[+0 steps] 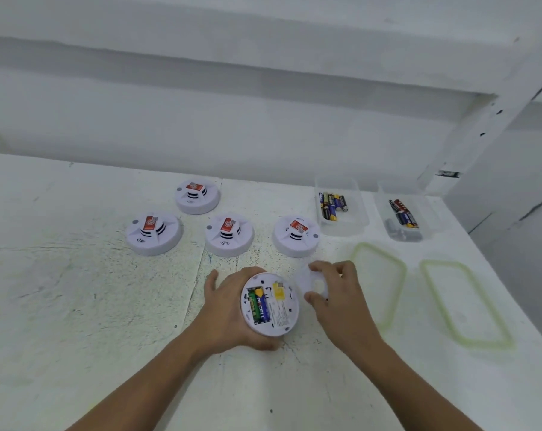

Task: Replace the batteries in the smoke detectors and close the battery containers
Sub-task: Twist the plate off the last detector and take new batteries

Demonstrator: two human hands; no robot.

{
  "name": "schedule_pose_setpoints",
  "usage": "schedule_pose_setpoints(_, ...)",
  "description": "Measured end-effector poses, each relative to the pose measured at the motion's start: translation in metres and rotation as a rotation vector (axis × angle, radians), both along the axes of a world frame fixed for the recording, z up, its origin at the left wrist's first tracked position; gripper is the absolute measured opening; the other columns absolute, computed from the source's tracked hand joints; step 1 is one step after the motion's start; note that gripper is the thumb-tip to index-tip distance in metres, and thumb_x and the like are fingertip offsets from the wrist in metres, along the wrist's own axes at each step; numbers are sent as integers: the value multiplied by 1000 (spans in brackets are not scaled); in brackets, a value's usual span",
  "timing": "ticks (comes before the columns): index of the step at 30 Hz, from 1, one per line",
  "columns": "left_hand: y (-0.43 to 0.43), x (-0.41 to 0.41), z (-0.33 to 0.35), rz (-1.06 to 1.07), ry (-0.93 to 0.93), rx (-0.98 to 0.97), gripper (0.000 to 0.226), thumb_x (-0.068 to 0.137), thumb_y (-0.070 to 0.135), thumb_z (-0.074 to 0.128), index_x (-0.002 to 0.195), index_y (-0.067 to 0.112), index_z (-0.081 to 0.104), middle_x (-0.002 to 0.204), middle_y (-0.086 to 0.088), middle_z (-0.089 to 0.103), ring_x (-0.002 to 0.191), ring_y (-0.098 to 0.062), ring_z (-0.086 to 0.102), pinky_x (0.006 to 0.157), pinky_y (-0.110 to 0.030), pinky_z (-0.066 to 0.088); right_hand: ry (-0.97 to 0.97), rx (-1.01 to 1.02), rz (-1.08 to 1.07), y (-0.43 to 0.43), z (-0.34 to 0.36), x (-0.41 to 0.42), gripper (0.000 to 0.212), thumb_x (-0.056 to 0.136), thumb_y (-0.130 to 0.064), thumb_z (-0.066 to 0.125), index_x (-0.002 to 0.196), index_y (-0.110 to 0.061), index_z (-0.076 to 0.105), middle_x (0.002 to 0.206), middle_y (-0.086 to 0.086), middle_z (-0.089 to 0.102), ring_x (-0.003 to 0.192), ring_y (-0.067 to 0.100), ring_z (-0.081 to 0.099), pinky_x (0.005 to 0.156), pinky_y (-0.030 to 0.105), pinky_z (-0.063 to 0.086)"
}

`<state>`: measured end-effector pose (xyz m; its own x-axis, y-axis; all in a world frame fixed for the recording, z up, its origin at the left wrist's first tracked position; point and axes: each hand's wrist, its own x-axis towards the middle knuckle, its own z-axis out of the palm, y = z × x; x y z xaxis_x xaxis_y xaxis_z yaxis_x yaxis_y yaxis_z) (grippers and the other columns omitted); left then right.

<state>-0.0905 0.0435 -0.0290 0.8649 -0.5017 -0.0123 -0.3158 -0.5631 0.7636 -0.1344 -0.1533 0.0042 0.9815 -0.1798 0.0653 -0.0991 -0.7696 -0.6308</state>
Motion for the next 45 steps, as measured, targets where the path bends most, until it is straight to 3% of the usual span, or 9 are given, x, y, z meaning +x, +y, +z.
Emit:
schedule_pose_setpoints(7, 11, -1, -2, 87, -119, 101, 104, 31, 75, 70, 124, 42, 38, 116, 33, 34, 128, -2, 29, 117, -46, -3, -30, -206, 7, 20, -26, -14, 44, 85, -8, 64, 127, -9, 50, 130, 13, 27, 94, 24, 52, 79, 18, 44)
schedule_pose_setpoints(12, 11, -3, -9, 115, -210, 155, 118, 31, 83, 60, 134, 30, 41, 118, 22, 35, 121, 3, 19, 114, -43, -2, -137, -473, -4, 23, -33, -14, 41, 64, -17, 82, 100, -6, 65, 101, 15, 55, 69, 24, 59, 59, 26, 53)
schedule_pose_setpoints(19, 12, -2, -13, 128, -218, 187, 132, 25, 100, 47, 135, 29, 40, 119, 17, 40, 119, -4, 29, 113, -37, 5, -61, -721, -55, 25, -39, -19, 32, 66, -31, 80, 86, -8, 71, 74, 7, 54, 61, 22, 50, 48, 33, 42)
schedule_pose_setpoints(24, 14, -2, -9, 90, -169, 168, 135, 23, 100, 46, 138, 33, 33, 123, 20, 35, 120, 0, 22, 112, -30, -3, -14, -634, -5, 21, -35, -14, 33, 56, -30, 85, 78, -12, 68, 73, 5, 54, 58, 19, 50, 47, 27, 39)
schedule_pose_setpoints(27, 18, -2, -5, 48, -100, 121, 132, 27, 96, 55, 141, 36, 26, 122, 30, 31, 119, 4, 23, 115, -31, 0, 42, -512, -12, 12, -33, -6, 21, 82, -32, 60, 91, -13, 64, 91, 4, 52, 77, 20, 47, 67, 26, 34)
schedule_pose_setpoints(30, 22, -2, -4, 14, -55, 42, 110, 36, 81, 71, 131, 48, 26, 123, 37, 30, 118, 21, 19, 116, -30, 2, 19, -317, -16, 5, -27, 3, 27, 97, -24, 41, 102, -13, 65, 98, 4, 54, 91, 22, 50, 78, 28, 35)
schedule_pose_setpoints(35, 19, -5, -2, 73, -71, -57, 84, 39, 66, 78, 112, 57, 37, 114, 36, 45, 113, 29, 22, 110, -24, 10, -123, -58, 168, 25, -1, 14, 15, 95, -15, 50, 95, -12, 64, 90, -1, 56, 83, 10, 51, 73, 15, 40)
schedule_pose_setpoints(40, 9, -2, -2, 133, -142, -52, 77, 39, 69, 75, 106, 70, 38, 100, 38, 55, 107, 18, 42, 99, -9, 11, -106, -177, 346, 51, -9, 27, 24, 96, -24, 40, 95, -12, 61, 88, 2, 52, 82, 19, 47, 73, 28, 40)
schedule_pose_setpoints(45, 5, 1, -3, 160, -179, 2, 80, 45, 69, 75, 116, 56, 40, 100, 32, 58, 104, 12, 49, 104, -24, 19, -154, -253, 400, 54, -13, 42, 36, 90, -32, 29, 87, -12, 58, 79, -1, 48, 70, 18, 45, 64, 25, 34)
